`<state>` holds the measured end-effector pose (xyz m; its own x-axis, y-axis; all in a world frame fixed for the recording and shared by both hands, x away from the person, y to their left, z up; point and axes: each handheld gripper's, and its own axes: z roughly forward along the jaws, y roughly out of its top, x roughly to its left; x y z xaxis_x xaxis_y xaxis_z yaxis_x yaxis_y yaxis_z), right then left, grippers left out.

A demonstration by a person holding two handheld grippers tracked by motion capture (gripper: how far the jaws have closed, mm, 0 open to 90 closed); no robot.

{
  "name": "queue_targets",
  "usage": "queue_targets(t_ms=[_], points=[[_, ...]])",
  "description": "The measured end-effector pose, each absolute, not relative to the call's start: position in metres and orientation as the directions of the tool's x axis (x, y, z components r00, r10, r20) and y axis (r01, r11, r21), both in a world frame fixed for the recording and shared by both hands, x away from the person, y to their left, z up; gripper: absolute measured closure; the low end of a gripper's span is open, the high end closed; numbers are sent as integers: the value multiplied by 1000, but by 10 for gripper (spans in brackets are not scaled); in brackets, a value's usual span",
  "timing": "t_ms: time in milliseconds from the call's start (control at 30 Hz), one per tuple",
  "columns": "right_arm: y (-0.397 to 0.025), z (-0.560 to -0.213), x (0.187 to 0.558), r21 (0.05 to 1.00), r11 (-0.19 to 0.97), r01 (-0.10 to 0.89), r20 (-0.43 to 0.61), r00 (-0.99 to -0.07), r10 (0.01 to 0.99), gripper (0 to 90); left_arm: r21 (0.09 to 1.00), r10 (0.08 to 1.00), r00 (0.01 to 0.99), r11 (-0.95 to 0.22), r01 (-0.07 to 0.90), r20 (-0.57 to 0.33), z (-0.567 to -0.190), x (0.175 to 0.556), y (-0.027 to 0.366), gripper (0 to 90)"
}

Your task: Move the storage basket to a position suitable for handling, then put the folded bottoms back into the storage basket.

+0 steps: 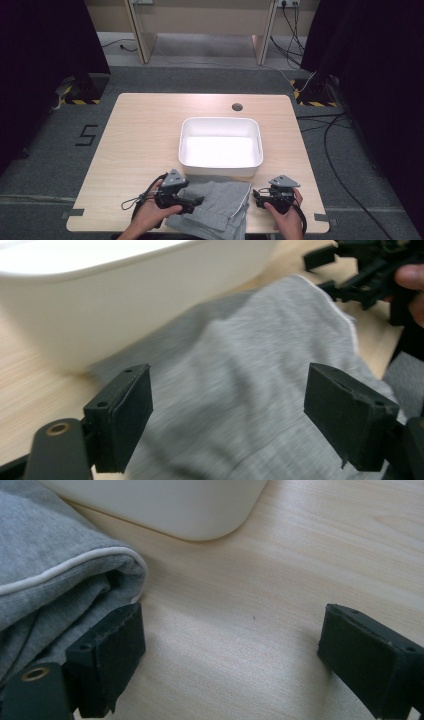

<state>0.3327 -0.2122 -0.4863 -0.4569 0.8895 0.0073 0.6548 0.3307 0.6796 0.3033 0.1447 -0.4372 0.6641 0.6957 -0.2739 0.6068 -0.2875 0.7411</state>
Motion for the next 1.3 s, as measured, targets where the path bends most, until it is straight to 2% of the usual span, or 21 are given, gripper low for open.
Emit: queue_targets(t_ms=[133,233,433,667,1300], points=[[-212,-486,333,679,331,655,7,-457,889,121,739,744,614,-252,625,-265,-445,304,173,196],[-212,-486,333,679,331,655,7,-457,889,121,720,767,572,-219,658,-290,-454,305,188,196],[-212,-486,333,679,331,655,7,-458,889,121,699,782,541,-200,687,-308,-468,302,205,152],[-212,-486,333,679,331,655,8,-458,889,121,670,805,507,-195,716,-308,-484,294,226,151],[-212,-486,332,678,335,654,8,-462,887,121,691,741,576,-215,691,-345,-488,271,201,149]])
